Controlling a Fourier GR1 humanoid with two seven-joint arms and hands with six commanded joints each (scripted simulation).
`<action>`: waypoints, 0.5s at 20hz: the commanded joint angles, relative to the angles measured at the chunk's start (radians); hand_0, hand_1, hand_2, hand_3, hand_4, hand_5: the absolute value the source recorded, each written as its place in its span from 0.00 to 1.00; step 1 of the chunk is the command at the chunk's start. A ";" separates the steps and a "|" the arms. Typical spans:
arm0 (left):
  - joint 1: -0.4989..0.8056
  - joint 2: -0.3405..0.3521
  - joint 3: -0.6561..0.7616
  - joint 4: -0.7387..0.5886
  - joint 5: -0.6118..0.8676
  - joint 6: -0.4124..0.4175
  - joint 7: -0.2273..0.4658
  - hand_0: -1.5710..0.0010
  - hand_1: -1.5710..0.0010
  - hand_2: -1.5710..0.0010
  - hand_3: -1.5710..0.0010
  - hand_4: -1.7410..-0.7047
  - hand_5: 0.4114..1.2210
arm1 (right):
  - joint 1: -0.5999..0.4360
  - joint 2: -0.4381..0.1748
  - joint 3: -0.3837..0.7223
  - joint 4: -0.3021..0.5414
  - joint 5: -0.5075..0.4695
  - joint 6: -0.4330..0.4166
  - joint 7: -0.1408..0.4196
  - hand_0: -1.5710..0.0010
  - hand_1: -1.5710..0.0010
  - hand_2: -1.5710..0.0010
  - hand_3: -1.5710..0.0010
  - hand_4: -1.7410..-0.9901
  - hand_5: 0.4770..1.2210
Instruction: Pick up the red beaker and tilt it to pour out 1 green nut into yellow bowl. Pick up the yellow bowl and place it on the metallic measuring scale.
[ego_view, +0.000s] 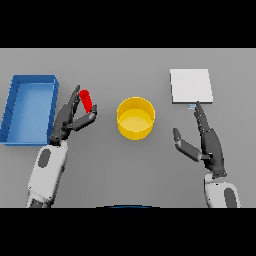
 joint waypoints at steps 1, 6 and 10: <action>-0.030 -0.004 0.007 0.034 0.002 0.002 -0.010 1.00 1.00 1.00 1.00 0.39 0.37 | 0.003 -0.005 -0.006 -0.007 -0.004 -0.001 -0.001 1.00 1.00 1.00 1.00 0.54 0.28; -0.117 -0.002 0.034 0.154 -0.001 0.007 -0.055 1.00 1.00 1.00 1.00 0.41 0.36 | 0.002 0.007 0.005 0.004 0.002 -0.001 -0.004 1.00 1.00 1.00 1.00 0.55 0.28; -0.170 0.003 0.046 0.215 -0.005 0.005 -0.060 1.00 1.00 1.00 1.00 0.41 0.37 | 0.000 -0.003 -0.008 -0.006 -0.017 0.008 -0.001 1.00 1.00 1.00 1.00 0.56 0.28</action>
